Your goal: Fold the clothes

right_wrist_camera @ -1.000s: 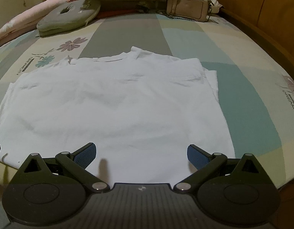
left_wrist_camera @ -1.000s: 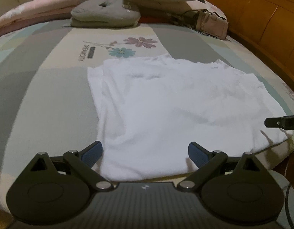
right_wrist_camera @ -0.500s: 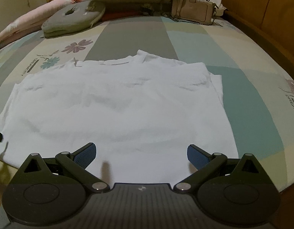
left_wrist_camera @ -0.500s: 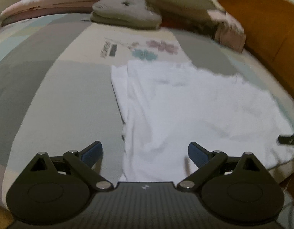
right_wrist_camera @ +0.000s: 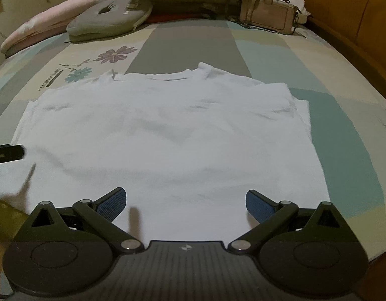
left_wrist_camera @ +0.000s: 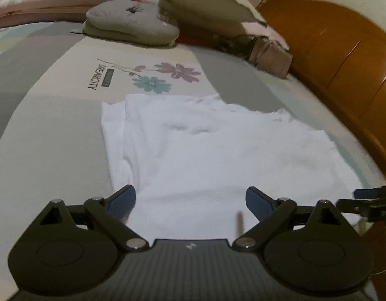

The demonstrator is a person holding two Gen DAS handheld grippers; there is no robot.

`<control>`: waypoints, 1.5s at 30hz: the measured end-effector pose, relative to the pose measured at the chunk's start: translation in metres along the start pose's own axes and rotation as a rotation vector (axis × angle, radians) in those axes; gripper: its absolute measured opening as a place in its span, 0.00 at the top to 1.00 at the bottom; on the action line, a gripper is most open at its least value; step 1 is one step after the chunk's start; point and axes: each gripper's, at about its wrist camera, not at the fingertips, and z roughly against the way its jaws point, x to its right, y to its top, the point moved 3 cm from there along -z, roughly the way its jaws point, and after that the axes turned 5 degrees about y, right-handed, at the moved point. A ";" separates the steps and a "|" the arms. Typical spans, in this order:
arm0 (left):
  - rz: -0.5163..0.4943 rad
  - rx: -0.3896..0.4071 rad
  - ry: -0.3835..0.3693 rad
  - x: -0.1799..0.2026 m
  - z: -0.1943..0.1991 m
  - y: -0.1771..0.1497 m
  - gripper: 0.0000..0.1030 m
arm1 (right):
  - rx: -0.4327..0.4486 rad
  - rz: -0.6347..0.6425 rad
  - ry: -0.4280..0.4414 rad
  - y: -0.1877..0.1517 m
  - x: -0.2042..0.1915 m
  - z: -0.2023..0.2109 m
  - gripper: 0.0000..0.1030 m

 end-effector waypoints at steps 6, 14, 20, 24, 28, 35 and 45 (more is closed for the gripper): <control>-0.056 0.033 0.033 -0.004 0.038 -0.002 0.07 | -0.006 -0.057 0.010 -0.003 0.012 -0.008 0.00; -0.095 -0.058 -0.076 0.021 0.034 -0.032 0.05 | -0.020 -0.041 0.007 -0.013 0.013 -0.009 0.00; -0.065 -0.069 -0.026 0.015 0.042 -0.040 0.05 | 0.017 -0.017 0.012 -0.033 0.031 0.019 0.00; -0.064 -0.060 0.005 0.017 0.043 -0.037 0.05 | 0.059 -0.014 0.019 -0.045 0.045 0.039 0.00; -0.075 -0.062 0.038 0.024 0.036 -0.034 0.05 | 0.121 -0.053 0.025 -0.046 0.061 0.051 0.00; -0.080 -0.071 0.031 0.035 0.030 -0.033 0.05 | 0.140 -0.092 0.030 -0.038 0.070 0.040 0.00; -0.076 -0.018 0.088 0.010 0.058 -0.042 0.04 | 0.100 -0.140 0.008 -0.048 0.079 0.021 0.00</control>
